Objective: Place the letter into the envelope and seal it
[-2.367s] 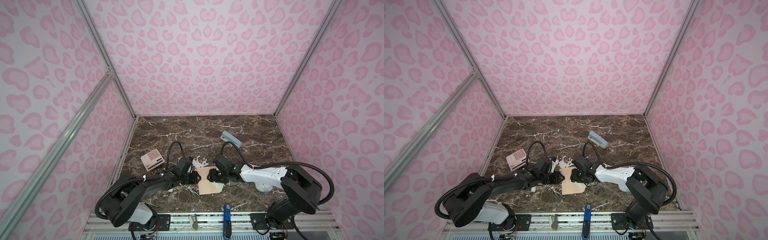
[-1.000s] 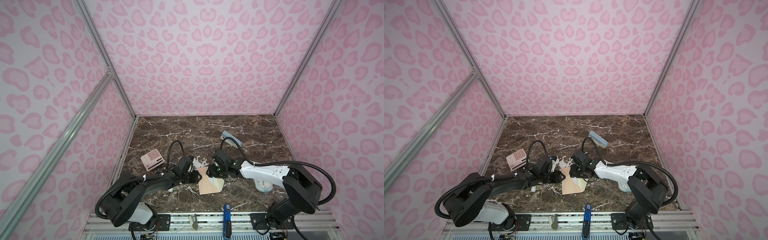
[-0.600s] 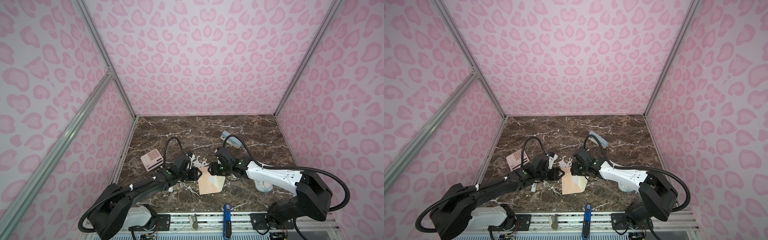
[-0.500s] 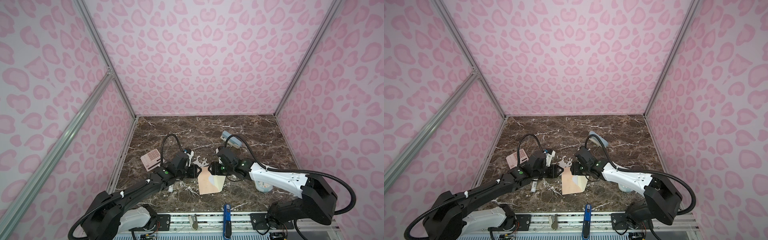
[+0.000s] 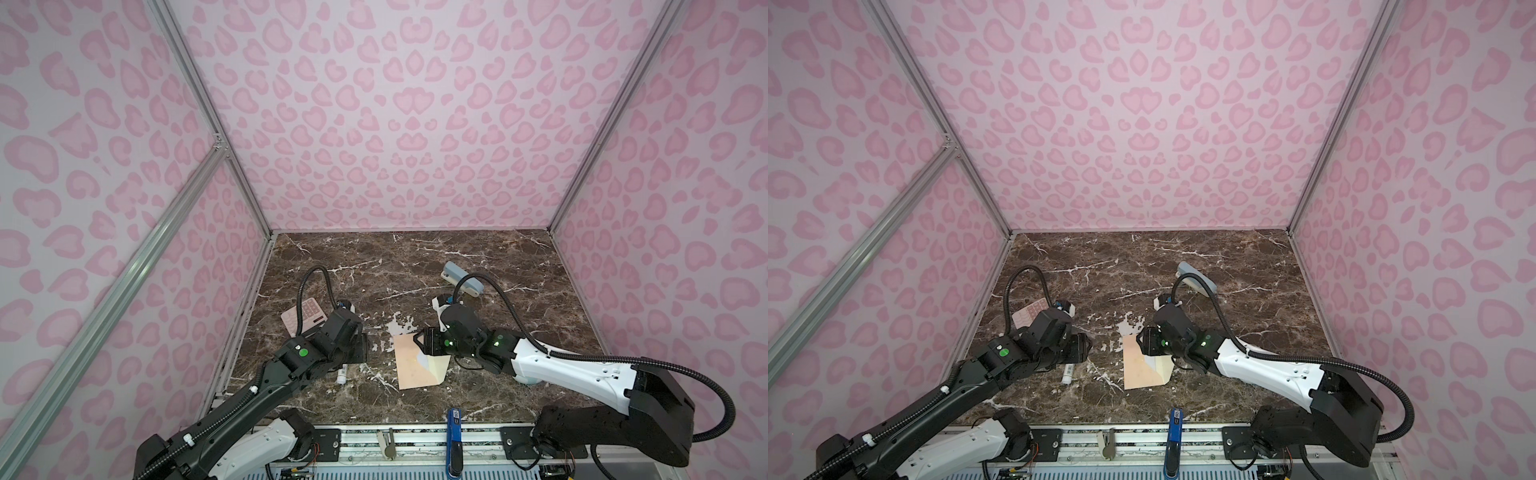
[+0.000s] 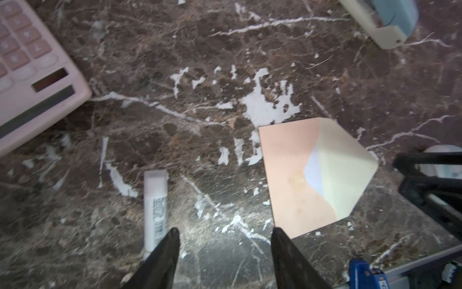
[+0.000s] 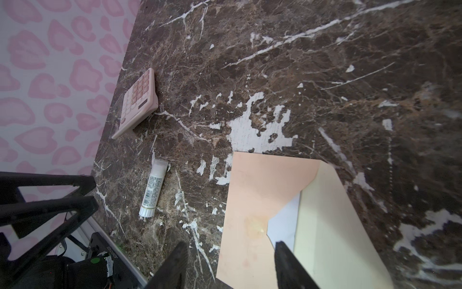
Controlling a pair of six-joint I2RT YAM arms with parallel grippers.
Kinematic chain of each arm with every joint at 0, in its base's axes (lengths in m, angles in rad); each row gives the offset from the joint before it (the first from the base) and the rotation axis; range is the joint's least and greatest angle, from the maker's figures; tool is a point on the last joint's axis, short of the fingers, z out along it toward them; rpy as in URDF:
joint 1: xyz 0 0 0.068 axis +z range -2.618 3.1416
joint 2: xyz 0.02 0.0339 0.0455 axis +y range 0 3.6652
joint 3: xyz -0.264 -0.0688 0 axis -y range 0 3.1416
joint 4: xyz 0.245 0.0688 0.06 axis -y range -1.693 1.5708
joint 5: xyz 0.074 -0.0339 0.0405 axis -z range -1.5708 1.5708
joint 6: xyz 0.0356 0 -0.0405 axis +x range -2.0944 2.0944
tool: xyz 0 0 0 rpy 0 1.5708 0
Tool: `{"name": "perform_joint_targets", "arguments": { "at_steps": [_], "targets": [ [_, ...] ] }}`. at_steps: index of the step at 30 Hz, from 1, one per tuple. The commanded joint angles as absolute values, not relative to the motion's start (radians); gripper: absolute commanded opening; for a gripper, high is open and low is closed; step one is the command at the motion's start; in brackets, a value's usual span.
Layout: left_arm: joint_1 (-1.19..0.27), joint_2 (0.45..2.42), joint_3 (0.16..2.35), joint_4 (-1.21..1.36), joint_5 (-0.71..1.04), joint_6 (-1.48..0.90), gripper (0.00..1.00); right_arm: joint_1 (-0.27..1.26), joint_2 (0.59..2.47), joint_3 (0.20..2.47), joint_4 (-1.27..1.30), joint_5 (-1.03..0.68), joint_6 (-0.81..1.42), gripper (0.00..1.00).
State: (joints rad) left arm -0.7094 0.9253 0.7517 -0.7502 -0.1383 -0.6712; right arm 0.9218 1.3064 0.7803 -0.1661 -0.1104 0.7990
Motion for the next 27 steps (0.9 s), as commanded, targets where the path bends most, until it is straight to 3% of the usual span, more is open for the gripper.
{"name": "perform_joint_targets", "arguments": {
  "at_steps": [1, 12, 23, 27],
  "targets": [
    [-0.71, 0.924, 0.753, -0.865, -0.184, -0.724, 0.66, 0.953, 1.311, 0.771, -0.109, -0.08, 0.775, 0.58],
    [-0.672, 1.142, 0.714, -0.797, -0.304, -0.705, 0.68, 1.09, 1.317, 0.707, 0.043, -0.018, 0.656, 0.57],
    [-0.563, 1.264, 0.671, -0.674, -0.187, -0.602, 0.49, 1.175, 1.332, 0.7, 0.054, 0.043, 0.618, 0.57],
    [-0.542, 1.304, 0.68, -0.663, -0.148, -0.573, 0.47, 1.177, 1.326, 0.688, 0.056, 0.055, 0.624, 0.57]
  ]
}}
